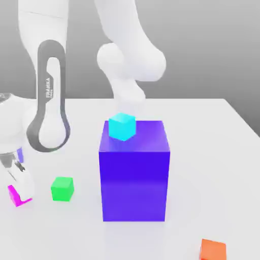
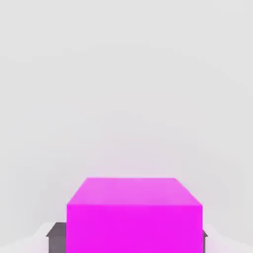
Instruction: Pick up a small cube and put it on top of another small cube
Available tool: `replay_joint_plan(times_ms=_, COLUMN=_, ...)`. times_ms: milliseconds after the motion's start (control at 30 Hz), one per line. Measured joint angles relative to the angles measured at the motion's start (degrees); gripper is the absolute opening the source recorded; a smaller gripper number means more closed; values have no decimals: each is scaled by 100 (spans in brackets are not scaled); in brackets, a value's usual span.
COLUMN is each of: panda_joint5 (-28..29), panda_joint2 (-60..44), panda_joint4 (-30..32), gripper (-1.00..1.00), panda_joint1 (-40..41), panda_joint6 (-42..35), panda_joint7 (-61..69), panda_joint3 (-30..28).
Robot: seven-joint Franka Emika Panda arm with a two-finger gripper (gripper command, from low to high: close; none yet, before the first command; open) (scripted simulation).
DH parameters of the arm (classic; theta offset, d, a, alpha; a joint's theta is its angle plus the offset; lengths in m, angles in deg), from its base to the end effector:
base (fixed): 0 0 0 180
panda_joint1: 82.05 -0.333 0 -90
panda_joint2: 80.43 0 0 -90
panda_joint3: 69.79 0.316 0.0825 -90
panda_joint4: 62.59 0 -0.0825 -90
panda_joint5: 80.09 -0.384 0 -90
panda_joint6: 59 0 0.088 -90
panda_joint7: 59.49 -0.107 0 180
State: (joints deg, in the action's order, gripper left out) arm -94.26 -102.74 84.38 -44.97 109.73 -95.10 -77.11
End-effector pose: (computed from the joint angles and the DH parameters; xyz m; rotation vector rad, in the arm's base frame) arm 0.2952 -0.3197 0.1261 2.1546 -2.2855 -0.0014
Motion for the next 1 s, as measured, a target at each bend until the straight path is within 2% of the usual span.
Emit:
replay_joint_plan(times_ms=100, panda_joint5=193, panda_joint2=378, panda_joint4=85, gripper=-100, panda_joint1=-150, panda_joint6=-292, panda_joint7=-150, panda_joint3=-197)
replay_joint_plan(times_ms=233, panda_joint5=751, panda_joint2=1172, panda_joint4=286, gripper=-100, panda_joint1=-431, panda_joint6=-871, panda_joint7=-629, panda_joint3=-570)
replay_joint_plan(times_ms=367, panda_joint5=1537, panda_joint2=1923, panda_joint4=787, gripper=-100, panda_joint1=-708, panda_joint6=-1090, panda_joint7=-1969, panda_joint3=-652)
replay_joint_plan(times_ms=500, panda_joint5=1961, panda_joint2=2662, panda_joint4=1318, gripper=-100, panda_joint1=-795, panda_joint6=-1279, panda_joint7=-3134, panda_joint3=-482)
replay_joint_plan(times_ms=667, panda_joint5=1861, panda_joint2=3345, panda_joint4=1910, gripper=-100, panda_joint1=-882, panda_joint6=-1367, panda_joint7=-4033, panda_joint3=-185)
replay_joint_plan(times_ms=867, panda_joint5=1405, panda_joint2=2282, panda_joint4=1920, gripper=-100, panda_joint1=-1035, panda_joint6=-302, panda_joint7=-3821, panda_joint3=-177)
replay_joint_plan(times_ms=900, panda_joint5=1283, panda_joint2=2085, panda_joint4=1911, gripper=100, panda_joint1=-1015, panda_joint6=-117, panda_joint7=-3736, panda_joint3=-125)
replay_joint_plan(times_ms=1000, panda_joint5=1283, panda_joint2=2085, panda_joint4=1911, gripper=100, panda_joint1=-1027, panda_joint6=-117, panda_joint7=-3736, panda_joint3=-125)
